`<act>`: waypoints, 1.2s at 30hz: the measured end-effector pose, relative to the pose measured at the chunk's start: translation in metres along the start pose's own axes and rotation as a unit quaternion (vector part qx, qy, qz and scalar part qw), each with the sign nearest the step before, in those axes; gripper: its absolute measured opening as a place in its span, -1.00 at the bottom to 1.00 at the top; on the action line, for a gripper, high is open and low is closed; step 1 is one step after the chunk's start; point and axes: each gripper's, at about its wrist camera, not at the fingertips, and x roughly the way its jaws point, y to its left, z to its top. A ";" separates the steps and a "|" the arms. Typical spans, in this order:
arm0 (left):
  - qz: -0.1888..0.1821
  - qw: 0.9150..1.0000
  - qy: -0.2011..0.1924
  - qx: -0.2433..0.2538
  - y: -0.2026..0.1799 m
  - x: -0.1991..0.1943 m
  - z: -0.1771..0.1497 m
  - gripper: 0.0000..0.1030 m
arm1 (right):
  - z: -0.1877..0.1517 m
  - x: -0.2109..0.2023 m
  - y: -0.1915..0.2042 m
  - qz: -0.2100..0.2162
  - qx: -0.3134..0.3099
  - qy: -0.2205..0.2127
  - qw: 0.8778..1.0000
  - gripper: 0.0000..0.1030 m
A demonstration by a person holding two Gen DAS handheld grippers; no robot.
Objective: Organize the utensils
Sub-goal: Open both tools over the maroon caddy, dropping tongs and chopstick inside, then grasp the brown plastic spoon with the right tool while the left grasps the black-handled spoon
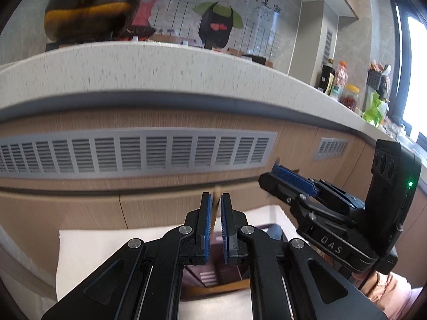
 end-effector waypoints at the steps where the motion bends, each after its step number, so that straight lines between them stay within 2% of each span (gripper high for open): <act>1: 0.000 1.000 0.004 0.000 0.000 0.001 -0.002 -0.83 | -0.003 -0.001 0.000 0.000 -0.002 0.005 1.000 -0.07; 3: 0.002 1.000 0.008 -0.002 -0.001 -0.001 -0.007 -0.67 | -0.007 -0.007 0.001 -0.009 -0.009 0.007 1.000 0.28; 5: 0.008 1.000 0.008 -0.006 -0.001 -0.006 -0.012 -0.22 | -0.010 -0.017 0.002 -0.022 -0.016 0.004 1.000 0.34; 8: 0.025 1.000 0.004 -0.003 -0.004 -0.021 -0.023 -0.09 | -0.012 -0.038 0.002 -0.042 -0.022 0.004 0.999 0.54; 10: 0.036 0.999 0.003 -0.002 -0.006 -0.032 -0.031 0.00 | -0.015 -0.056 0.003 -0.070 -0.026 -0.003 0.997 0.89; 12: 0.044 0.999 0.007 -0.005 -0.007 -0.044 -0.040 0.11 | -0.019 -0.076 0.004 -0.100 -0.031 -0.007 0.994 1.00; 15: 0.056 0.998 0.018 -0.004 -0.011 -0.058 -0.060 0.23 | -0.029 -0.094 0.005 -0.117 -0.038 0.021 0.992 1.00; 17: 0.065 0.997 0.029 0.000 -0.015 -0.064 -0.075 0.34 | -0.040 -0.096 0.001 -0.103 -0.033 0.071 0.992 1.00; 20: 0.067 0.996 0.060 0.003 -0.019 -0.068 -0.103 0.39 | -0.065 -0.091 -0.009 -0.065 -0.002 0.160 0.985 1.00; 23: 0.069 0.993 0.094 0.000 -0.022 -0.066 -0.130 0.40 | -0.095 -0.093 -0.012 -0.072 -0.002 0.208 0.976 1.00; 29: 0.075 0.984 0.160 -0.021 -0.018 -0.058 -0.178 0.40 | -0.143 -0.098 -0.006 -0.110 -0.035 0.261 0.958 1.00; 34: 0.077 0.978 0.188 -0.043 -0.010 -0.054 -0.200 0.40 | -0.166 -0.089 -0.014 -0.078 0.015 0.295 0.952 1.00; 36: 0.077 0.977 0.192 -0.048 -0.008 -0.053 -0.202 0.40 | -0.168 -0.086 -0.017 -0.059 0.043 0.290 0.954 1.00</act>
